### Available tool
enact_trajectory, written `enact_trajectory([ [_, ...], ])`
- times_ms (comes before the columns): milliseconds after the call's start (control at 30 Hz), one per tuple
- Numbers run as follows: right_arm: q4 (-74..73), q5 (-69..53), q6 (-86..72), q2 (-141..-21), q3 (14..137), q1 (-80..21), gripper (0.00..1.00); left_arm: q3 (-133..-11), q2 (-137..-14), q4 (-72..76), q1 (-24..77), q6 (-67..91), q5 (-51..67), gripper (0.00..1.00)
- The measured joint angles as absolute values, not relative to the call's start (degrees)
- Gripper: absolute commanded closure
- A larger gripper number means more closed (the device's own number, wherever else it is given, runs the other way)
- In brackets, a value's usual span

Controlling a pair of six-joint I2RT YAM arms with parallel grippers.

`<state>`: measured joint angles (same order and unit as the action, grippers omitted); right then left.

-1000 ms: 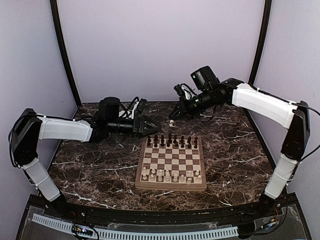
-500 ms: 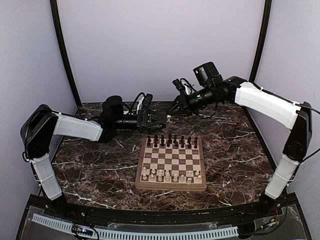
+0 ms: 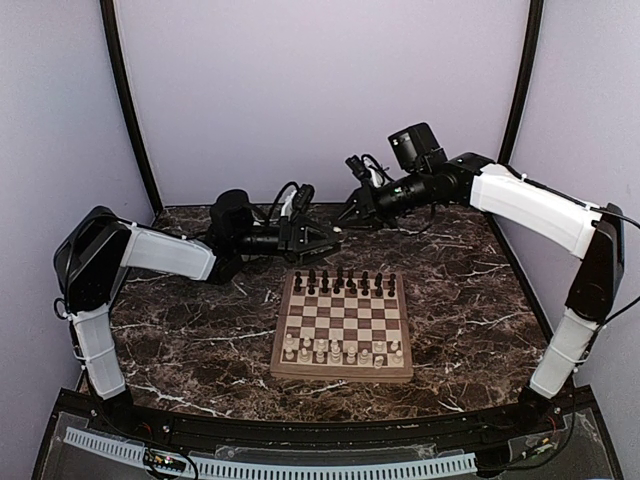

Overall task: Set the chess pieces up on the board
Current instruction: Pass from the right arm to the left

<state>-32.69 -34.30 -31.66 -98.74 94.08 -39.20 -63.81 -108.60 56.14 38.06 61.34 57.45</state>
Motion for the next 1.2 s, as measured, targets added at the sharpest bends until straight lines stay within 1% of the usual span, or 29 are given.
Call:
enact_trajectory([
  [167, -32.53, -34.33, -31.83, -98.74, 93.56, -38.54, 0.95, -63.83, -108.64, 57.41, 38.17, 62.15, 58.13, 0.46],
  [533, -32.56, -34.28, -31.86, -98.74, 91.85, -37.82, 0.95, -64.49, -108.64, 57.93, 38.15, 62.35, 58.48, 0.52],
  [733, -32.51, -34.28, -31.86, -98.74, 91.79, -37.80, 0.95, -64.49, -108.66, 56.99, 38.06, 62.26, 58.46, 0.66],
  [933, -32.53, -34.26, -31.86, -98.74, 91.77, -37.71, 0.95, -64.58, -108.66, 55.57, 38.02, 61.93, 58.15, 0.76],
  [1067, -32.51, -34.26, -31.86, -98.74, 91.46, -37.71, 0.95, -64.62, -108.66, 54.24, 37.80, 61.89, 57.95, 0.77],
  [1200, -32.51, -34.22, -31.86, -98.74, 91.09, -37.71, 0.95, -64.86, -108.66, 52.36, 37.78, 61.52, 57.78, 0.75],
])
